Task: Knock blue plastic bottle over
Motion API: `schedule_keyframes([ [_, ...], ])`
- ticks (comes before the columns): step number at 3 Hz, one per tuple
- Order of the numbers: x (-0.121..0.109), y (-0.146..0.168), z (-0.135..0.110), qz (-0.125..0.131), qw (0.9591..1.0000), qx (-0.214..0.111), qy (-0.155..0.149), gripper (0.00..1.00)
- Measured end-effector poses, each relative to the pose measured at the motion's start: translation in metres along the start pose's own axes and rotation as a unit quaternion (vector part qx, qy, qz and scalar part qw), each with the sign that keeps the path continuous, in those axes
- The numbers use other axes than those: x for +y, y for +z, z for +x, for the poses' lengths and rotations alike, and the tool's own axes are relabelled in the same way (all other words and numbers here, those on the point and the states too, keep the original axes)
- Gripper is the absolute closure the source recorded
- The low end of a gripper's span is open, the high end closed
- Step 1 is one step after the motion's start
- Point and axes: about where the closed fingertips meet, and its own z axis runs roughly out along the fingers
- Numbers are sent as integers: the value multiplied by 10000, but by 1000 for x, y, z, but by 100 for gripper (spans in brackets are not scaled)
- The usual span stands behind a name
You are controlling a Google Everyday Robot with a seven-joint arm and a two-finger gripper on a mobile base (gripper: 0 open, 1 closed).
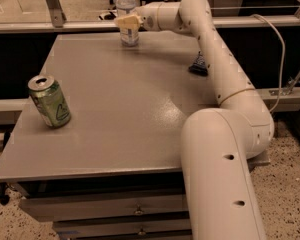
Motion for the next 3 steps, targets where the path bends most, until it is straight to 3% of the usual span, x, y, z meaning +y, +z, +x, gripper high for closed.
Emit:
schedule_keyframes([
  [2, -7, -16, -5, -4, 9995, -237, 192, 87],
  [3, 5, -47, -15, -11, 9995, 187, -269, 100],
])
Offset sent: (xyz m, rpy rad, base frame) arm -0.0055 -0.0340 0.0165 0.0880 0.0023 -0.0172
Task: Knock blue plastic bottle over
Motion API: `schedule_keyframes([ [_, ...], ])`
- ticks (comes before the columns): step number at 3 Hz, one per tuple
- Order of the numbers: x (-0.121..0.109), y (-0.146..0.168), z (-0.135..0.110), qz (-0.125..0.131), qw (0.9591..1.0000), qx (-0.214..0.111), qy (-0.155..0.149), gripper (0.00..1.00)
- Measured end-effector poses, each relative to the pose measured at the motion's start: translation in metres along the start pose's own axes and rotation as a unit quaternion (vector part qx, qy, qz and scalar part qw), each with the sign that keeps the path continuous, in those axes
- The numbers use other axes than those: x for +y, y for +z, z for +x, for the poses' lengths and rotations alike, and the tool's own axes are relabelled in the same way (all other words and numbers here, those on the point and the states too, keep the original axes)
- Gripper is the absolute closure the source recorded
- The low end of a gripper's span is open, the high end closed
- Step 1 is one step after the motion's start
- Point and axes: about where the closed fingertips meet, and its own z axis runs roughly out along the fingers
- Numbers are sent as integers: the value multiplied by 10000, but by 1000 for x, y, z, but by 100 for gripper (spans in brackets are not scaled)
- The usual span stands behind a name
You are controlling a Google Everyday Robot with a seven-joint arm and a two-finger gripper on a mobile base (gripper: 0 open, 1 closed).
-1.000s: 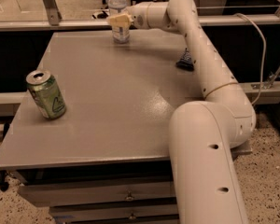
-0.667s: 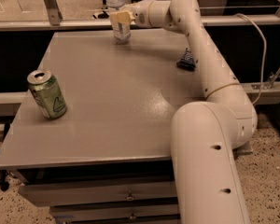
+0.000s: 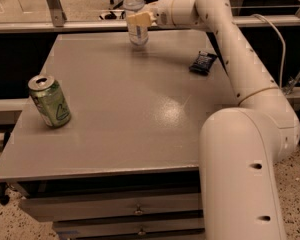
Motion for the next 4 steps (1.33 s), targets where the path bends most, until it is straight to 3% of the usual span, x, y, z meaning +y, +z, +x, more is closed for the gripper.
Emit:
schedule_keyframes([
  [1, 26, -36, -22, -28, 9948, 596, -822, 100],
  [2, 52, -71, -38, -93, 9809, 1155, -1562, 100],
  [3, 78, -93, -33, -370, 9568, 1944, -2130, 100],
  [4, 98, -102, -17, -908, 9247, 2689, -2538, 100],
])
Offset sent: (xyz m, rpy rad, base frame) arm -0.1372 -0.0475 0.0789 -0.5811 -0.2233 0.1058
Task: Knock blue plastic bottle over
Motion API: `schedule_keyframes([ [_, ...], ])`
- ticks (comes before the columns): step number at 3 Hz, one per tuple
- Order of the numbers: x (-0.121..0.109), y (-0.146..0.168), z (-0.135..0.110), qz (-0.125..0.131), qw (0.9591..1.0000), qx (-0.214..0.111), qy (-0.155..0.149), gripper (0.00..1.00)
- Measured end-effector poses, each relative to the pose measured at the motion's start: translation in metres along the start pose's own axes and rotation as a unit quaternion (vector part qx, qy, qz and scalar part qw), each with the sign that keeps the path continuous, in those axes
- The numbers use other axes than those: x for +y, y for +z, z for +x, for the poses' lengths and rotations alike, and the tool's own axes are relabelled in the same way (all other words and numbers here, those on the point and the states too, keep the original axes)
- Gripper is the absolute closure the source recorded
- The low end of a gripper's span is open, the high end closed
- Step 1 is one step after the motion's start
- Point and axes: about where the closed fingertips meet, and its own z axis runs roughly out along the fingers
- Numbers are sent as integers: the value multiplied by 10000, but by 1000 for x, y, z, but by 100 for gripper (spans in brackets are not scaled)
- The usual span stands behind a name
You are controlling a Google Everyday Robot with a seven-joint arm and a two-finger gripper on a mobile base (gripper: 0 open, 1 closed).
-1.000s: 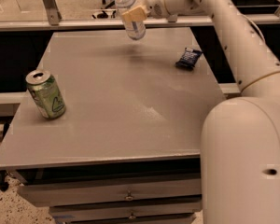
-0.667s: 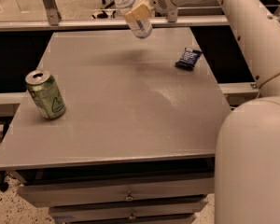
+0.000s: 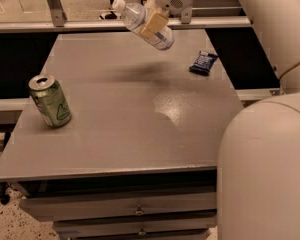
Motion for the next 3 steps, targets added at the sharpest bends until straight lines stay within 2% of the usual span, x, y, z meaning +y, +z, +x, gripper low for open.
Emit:
schedule_keyframes([
  [1, 33, 12, 16, -848, 9945, 517, -326, 100],
  [2, 68, 23, 24, -1725, 9809, 724, -524, 100],
  [3, 86, 35, 31, -2168, 9724, 722, -465, 100],
])
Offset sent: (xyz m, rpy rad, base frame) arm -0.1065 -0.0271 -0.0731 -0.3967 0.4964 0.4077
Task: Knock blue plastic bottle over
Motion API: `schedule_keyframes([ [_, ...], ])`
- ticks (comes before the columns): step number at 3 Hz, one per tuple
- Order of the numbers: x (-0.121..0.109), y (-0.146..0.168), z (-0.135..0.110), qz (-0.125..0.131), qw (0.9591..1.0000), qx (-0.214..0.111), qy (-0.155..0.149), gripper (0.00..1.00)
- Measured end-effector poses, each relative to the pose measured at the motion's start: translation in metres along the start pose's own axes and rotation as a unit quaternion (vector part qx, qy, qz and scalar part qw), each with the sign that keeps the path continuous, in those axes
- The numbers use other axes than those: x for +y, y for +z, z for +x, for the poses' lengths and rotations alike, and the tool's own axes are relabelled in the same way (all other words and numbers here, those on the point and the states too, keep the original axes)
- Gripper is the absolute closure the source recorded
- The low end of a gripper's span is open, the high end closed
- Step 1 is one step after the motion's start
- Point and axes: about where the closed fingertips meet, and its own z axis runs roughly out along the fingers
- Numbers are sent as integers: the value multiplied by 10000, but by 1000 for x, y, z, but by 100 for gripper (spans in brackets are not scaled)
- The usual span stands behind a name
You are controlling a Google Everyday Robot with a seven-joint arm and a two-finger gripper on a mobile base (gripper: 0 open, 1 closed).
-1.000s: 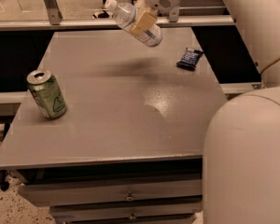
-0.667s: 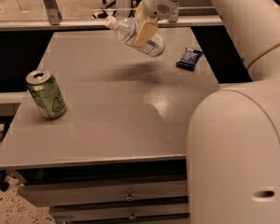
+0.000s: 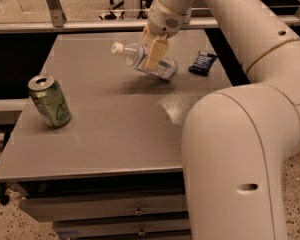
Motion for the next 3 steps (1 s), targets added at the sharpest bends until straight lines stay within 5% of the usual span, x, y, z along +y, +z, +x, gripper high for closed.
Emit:
schedule_keyframes([
  [1, 6, 14, 4, -255, 9994, -147, 186, 83],
  [3, 11, 19, 11, -352, 9951, -674, 636, 35],
])
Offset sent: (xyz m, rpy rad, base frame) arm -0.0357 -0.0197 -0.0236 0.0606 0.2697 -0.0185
